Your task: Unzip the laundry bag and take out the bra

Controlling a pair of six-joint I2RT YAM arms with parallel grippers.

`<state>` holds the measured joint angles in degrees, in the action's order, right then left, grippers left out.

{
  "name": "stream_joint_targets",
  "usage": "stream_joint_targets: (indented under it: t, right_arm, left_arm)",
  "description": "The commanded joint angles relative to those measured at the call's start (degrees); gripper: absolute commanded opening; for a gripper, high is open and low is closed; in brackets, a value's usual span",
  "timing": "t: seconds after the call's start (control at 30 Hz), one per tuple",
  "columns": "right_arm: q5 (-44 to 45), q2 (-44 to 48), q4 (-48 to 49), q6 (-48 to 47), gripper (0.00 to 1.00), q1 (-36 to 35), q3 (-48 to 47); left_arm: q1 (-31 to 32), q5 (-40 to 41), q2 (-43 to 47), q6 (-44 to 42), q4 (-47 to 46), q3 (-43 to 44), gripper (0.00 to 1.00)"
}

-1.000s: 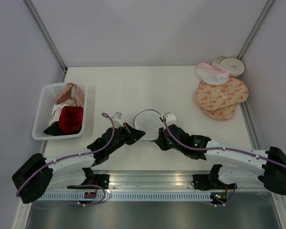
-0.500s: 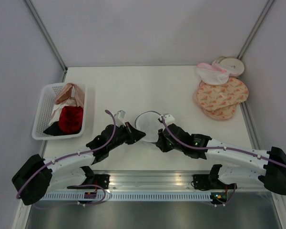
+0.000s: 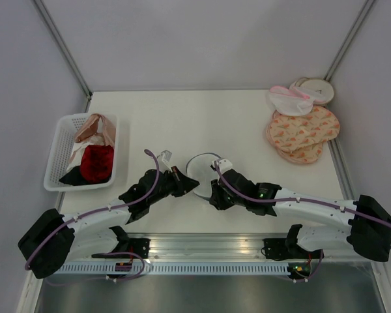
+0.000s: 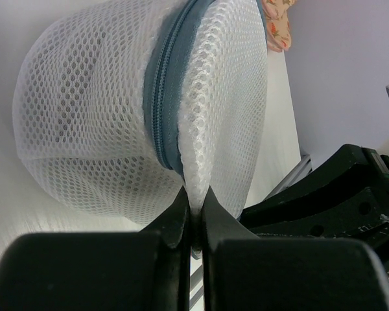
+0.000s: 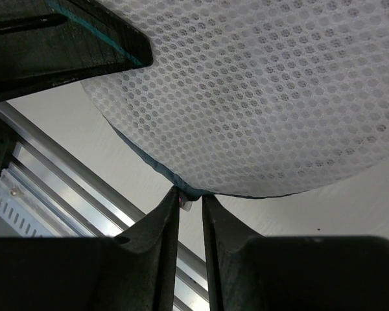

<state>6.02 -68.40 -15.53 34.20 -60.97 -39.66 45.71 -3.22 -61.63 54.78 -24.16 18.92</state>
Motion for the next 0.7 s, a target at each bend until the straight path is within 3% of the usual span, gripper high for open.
stream_joint_targets:
  t: [0.0,0.2,0.43,0.53,0.67]
  right_arm:
    - [-1.5,-1.1,3.6,-0.1,0.25,-0.1,0.3]
    - [-3.3,0.4,3.8,0.0,0.34,-0.1,0.1]
    - [-1.9,1.2,2.8,-0.5,0.36,-0.2,0.5]
    - [-1.0,-0.8,2.3,-0.5,0.33,-0.2,-0.2]
    - [0.0,-2.0,0.8,-0.7,0.21,-0.2,-1.2]
  left_arm:
    - [-0.3,-0.9,-0.6,-0.4,-3.4,1.3,0.02]
    - [-0.3,-1.6,-1.6,-0.1,-4.0,1.6,0.02]
    - [-0.3,-1.9,-2.4,0.1,-4.9,1.6,0.02]
    - [-0.4,-2.1,-2.4,-0.1,-4.8,1.9,0.02]
    - [-0.3,-2.2,-2.1,-0.5,-4.1,1.9,0.02]
